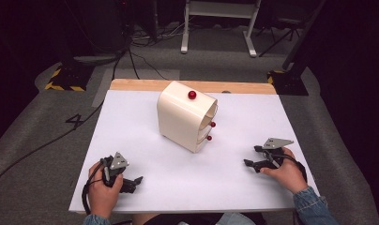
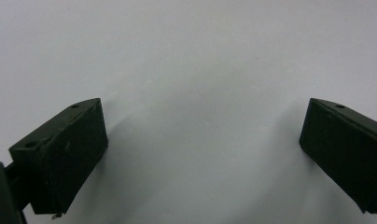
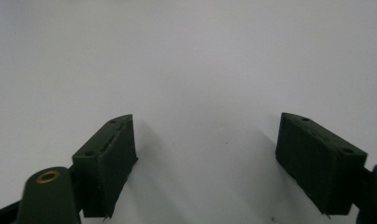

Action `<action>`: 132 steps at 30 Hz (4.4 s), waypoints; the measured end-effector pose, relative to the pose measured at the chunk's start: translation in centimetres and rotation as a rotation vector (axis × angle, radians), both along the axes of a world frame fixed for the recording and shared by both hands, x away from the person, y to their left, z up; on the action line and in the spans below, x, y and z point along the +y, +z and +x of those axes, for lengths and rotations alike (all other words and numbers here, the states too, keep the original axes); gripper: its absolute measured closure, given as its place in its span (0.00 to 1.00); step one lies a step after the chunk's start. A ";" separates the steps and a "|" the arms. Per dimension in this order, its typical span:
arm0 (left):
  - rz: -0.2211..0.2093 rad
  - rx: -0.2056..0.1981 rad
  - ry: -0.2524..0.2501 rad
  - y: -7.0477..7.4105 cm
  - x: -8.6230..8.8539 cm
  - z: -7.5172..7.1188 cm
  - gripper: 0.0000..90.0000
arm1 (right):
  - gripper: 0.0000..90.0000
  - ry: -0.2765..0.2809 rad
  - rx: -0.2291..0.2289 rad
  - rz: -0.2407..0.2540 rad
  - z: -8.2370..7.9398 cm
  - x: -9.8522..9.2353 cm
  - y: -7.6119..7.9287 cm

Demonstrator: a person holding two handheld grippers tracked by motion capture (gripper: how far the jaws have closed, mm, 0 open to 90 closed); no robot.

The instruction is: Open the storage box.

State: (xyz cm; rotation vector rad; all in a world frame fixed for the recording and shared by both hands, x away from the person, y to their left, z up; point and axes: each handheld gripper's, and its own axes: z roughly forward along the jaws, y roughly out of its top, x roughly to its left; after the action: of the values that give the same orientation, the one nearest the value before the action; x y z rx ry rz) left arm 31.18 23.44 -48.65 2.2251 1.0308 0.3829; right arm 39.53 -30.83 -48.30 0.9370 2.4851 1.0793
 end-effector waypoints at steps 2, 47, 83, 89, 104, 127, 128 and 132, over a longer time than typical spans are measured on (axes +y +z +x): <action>-0.004 0.001 0.003 0.0 0.0 0.0 0.01 | 0.22 0.000 -0.001 0.000 0.0 0.0 0.0; -0.001 -0.002 0.004 0.0 -0.1 -0.1 0.01 | 0.49 0.158 -0.143 0.198 0.7 4.5 8.1; -0.006 0.005 -0.006 0.0 0.1 0.1 0.01 | 0.65 0.218 -0.130 0.268 3.1 11.5 3.1; -0.006 0.007 -0.007 0.0 0.1 0.1 0.01 | 0.70 0.202 -0.132 0.259 3.8 11.7 2.1; -0.006 0.005 -0.006 0.0 0.1 0.1 0.01 | 0.83 0.220 -0.156 0.216 3.9 11.9 2.0; -0.007 0.007 -0.008 0.0 0.1 0.1 0.01 | 0.83 0.197 -0.158 0.213 1.1 7.9 3.7; -0.007 0.007 -0.008 0.0 0.1 0.1 0.01 | 0.83 0.198 -0.158 0.214 0.9 7.7 3.7; -0.007 0.007 -0.007 0.0 0.1 0.1 0.01 | 0.83 0.195 -0.154 0.210 0.4 6.9 3.8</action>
State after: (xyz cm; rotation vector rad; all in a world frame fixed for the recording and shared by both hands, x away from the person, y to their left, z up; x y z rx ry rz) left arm 31.32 23.52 -48.66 2.2248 1.0258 0.3679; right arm 39.90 -23.94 -44.51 0.6439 2.4079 1.4400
